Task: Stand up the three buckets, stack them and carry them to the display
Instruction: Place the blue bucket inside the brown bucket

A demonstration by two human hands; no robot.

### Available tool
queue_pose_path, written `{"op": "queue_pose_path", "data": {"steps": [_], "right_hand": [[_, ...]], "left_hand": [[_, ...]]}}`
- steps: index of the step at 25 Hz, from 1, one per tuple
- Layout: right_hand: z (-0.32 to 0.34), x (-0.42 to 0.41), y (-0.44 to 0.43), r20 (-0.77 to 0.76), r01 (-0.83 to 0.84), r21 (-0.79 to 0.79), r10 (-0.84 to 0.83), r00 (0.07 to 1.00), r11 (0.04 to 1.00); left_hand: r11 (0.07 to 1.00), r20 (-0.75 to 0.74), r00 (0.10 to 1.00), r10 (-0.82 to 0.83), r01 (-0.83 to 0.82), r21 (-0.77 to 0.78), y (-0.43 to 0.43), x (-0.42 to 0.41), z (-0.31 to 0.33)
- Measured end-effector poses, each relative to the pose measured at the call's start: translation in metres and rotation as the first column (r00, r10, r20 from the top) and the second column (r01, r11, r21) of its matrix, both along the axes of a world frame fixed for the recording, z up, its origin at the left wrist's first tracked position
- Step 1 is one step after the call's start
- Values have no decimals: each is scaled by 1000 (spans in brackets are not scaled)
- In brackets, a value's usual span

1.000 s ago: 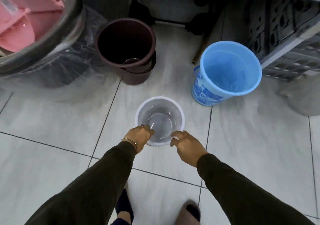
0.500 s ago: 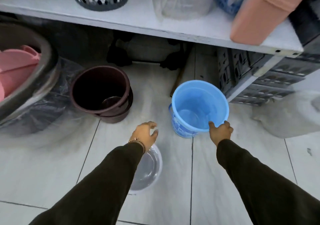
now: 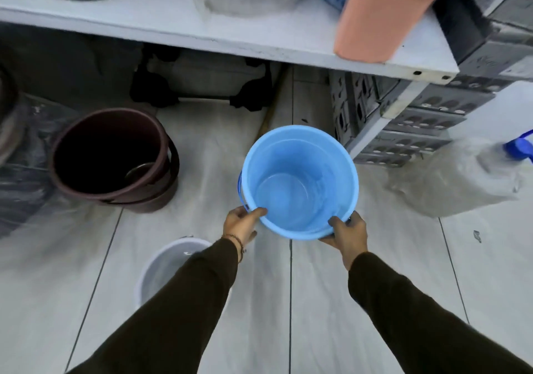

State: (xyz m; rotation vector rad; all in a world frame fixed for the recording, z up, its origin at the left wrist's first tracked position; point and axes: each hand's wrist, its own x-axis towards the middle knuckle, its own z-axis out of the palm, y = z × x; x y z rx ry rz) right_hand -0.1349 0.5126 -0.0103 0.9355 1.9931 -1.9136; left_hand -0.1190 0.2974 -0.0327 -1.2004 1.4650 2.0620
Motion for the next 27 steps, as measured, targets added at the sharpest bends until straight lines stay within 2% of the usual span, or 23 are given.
{"op": "queue_pose_path", "data": {"steps": [2,5,8,12,16,20,24,27], "right_hand": [[41,12,-4,-64,-83,18,84,994,996],[117,14,-37,-163,-218,24,219,962,976],[172,1,-93,-233,-306,40,306,923,951],[205,-27,-202,-252,-446,35,439,862,895],[191,-43,-299,-154,-509,59,511,846,859],[156,-58,-363,-131,-523,185,548,826,832],[115,-69,-398,10,-511,223,522,853,830],[77,-72,-409,135,-538,296,523,841,789]], "left_hand": [[988,-115,982,150,-152,-10,-2,17,41],[919,-287,899,330,-375,-119,-27,44,121],[857,-373,835,405,-489,-164,-70,61,177],[774,-431,774,464,-591,-227,-166,58,211],[754,-369,794,484,-592,-284,-258,49,207],[784,-224,842,491,-539,-308,-329,32,176],[834,7,909,417,-380,-399,-374,21,128],[874,135,924,358,-281,-395,-391,14,86]]}}
